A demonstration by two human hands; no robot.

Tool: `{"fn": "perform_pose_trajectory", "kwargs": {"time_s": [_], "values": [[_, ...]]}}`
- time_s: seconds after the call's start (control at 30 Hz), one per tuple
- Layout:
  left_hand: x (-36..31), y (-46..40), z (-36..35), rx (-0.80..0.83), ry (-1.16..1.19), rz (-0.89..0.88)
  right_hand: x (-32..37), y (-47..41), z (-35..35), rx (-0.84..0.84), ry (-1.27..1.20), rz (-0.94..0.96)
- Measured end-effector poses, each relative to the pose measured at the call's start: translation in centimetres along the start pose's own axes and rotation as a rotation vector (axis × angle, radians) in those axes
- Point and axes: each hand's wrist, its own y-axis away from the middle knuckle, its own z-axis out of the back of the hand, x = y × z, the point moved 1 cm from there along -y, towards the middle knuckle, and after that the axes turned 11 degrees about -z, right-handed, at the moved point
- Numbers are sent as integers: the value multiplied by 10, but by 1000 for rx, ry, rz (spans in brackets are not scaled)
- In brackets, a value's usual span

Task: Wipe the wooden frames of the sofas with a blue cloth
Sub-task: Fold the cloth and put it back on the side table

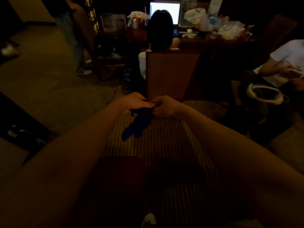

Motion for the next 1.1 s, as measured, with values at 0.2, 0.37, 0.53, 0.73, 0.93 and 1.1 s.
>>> {"fn": "perform_pose_trajectory", "kwargs": {"time_s": [0.2, 0.37, 0.53, 0.73, 0.93, 1.1], "values": [[27, 12, 15, 6, 11, 112, -5, -17, -18, -12, 12, -81], [30, 25, 18, 293, -102, 135, -19, -22, -16, -99, 54, -174], [40, 16, 14, 298, -309, 91, -27, -24, -12, -102, 14, -226], [32, 9, 20, 171, -208, 24, -11, -16, -14, 10, 56, -210], [36, 20, 33, 134, -234, 12, 16, -25, -44, 197, 239, -227], [75, 52, 69, 20, -262, 121, 27, -52, -74, 177, 532, -165]]}}
